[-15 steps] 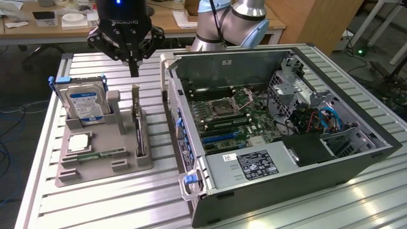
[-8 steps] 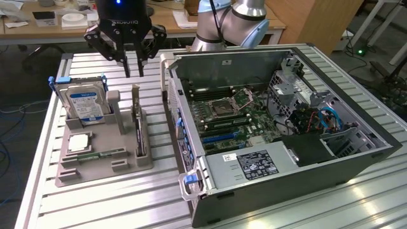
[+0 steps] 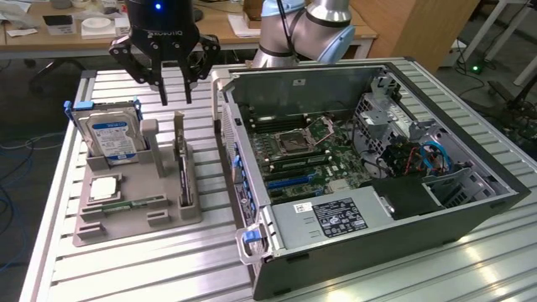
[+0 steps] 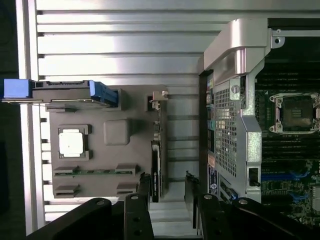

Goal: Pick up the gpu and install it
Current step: 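Pick up the gpu and move the gpu toward the slot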

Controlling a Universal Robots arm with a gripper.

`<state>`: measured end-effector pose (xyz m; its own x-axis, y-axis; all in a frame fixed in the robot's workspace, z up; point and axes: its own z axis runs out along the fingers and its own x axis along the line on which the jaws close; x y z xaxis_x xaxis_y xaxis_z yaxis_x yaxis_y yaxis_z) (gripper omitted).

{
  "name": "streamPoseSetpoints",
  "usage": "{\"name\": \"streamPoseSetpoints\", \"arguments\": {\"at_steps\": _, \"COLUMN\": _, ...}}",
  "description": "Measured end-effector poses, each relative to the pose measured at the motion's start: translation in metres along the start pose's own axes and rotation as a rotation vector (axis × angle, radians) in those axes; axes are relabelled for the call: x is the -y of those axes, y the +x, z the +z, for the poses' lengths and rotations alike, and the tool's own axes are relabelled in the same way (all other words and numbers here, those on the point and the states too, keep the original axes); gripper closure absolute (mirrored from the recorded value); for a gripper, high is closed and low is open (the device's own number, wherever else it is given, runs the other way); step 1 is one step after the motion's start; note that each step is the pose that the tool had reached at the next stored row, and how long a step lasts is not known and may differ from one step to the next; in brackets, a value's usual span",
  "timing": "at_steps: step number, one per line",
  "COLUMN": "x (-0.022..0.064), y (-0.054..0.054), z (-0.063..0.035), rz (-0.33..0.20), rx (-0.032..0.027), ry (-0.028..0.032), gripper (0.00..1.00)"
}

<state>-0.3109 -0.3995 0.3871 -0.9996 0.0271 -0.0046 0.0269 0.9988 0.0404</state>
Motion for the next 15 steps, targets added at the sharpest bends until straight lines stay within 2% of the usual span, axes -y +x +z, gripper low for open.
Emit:
{"name": "streamPoseSetpoints", "arguments": {"at_steps": 3, "x": 0.0003, "y": 0.000, "z": 0.0023, "rz": -0.027, "rx": -0.0214, "ry": 0.0008, "gripper": 0.58}}
{"name": "streamPoseSetpoints", "arguments": {"at_steps": 4, "x": 0.0003, "y": 0.000, "z": 0.0028, "rz": -0.031, "rx": -0.0252, "ry": 0.0024, "gripper": 0.58}}
{"name": "streamPoseSetpoints", "arguments": {"at_steps": 15, "x": 0.0027, "y": 0.001, "z": 0.0110, "rz": -0.051, "rx": -0.0260, "ry": 0.0027, "gripper": 0.58}}
